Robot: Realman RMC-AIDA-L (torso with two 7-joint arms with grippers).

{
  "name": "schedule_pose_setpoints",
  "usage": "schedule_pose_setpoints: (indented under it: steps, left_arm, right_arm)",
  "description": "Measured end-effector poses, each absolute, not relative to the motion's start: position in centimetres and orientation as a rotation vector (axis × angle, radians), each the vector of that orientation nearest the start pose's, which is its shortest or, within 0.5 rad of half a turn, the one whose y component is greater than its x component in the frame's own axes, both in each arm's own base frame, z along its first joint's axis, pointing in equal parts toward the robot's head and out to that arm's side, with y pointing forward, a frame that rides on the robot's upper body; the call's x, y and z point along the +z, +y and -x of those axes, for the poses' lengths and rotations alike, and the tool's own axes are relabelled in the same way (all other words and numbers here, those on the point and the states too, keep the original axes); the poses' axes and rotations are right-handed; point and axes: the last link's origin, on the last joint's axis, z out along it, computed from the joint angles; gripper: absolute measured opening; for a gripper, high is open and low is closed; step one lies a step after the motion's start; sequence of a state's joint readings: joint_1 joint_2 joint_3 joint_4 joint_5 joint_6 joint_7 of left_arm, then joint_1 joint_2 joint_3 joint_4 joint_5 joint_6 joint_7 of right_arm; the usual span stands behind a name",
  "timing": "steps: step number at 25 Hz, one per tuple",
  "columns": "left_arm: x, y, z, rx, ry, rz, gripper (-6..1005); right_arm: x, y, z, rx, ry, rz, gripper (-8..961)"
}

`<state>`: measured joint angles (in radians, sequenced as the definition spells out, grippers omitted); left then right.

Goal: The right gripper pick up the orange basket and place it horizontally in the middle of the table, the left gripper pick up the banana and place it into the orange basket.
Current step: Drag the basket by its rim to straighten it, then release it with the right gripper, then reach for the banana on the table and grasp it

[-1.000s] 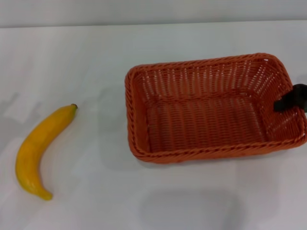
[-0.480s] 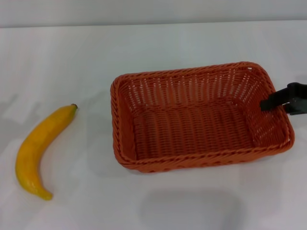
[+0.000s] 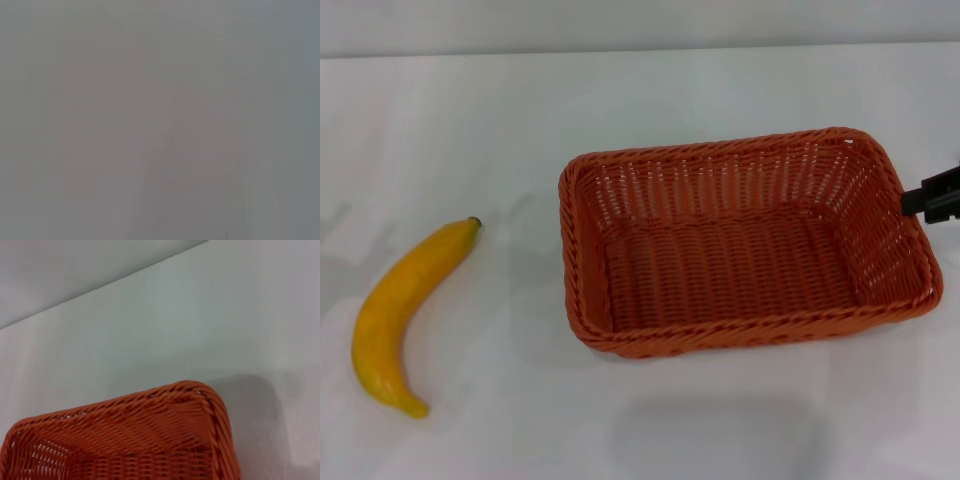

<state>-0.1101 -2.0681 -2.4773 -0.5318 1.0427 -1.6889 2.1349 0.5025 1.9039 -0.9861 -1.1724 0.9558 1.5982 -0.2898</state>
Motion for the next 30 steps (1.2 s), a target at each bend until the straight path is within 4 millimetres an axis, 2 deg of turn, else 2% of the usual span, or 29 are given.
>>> schedule_pose_setpoints:
  steps: [4,10,14,15,20,23,30]
  left_arm:
    - [10.9,23.0,34.1,-1.224,-0.502,1.729,698]
    - [12.9,22.2,33.6,-1.212,-0.625,1.828,698]
    - [14.4,22.4,33.1,-1.107,-0.824,1.941,695]
    - [14.7,22.6,33.0,-1.073,-0.870,1.961,693]
    - [15.8,25.0,31.8,-0.760,-1.085,2.087,685]
    - [16.1,26.7,31.1,-0.542,-1.161,2.141,680]
    - [16.5,30.6,28.8,-0.139,-1.207,2.322,669]
  right_arm:
    - [11.0,35.5,-24.6,0.267,1.774,2.200,354]
    - [14.2,34.7,-25.9,0.419,1.673,2.220,356]
    - [16.3,34.3,-27.4,0.447,1.550,2.207,357]
    - [17.0,34.2,-28.3,0.454,1.489,2.197,357]
    - [18.4,33.2,-31.6,0.503,1.310,2.133,358]
    - [18.1,32.3,-33.9,0.551,1.245,2.075,359]
    - [16.3,31.6,-37.0,0.573,1.227,2.006,360]
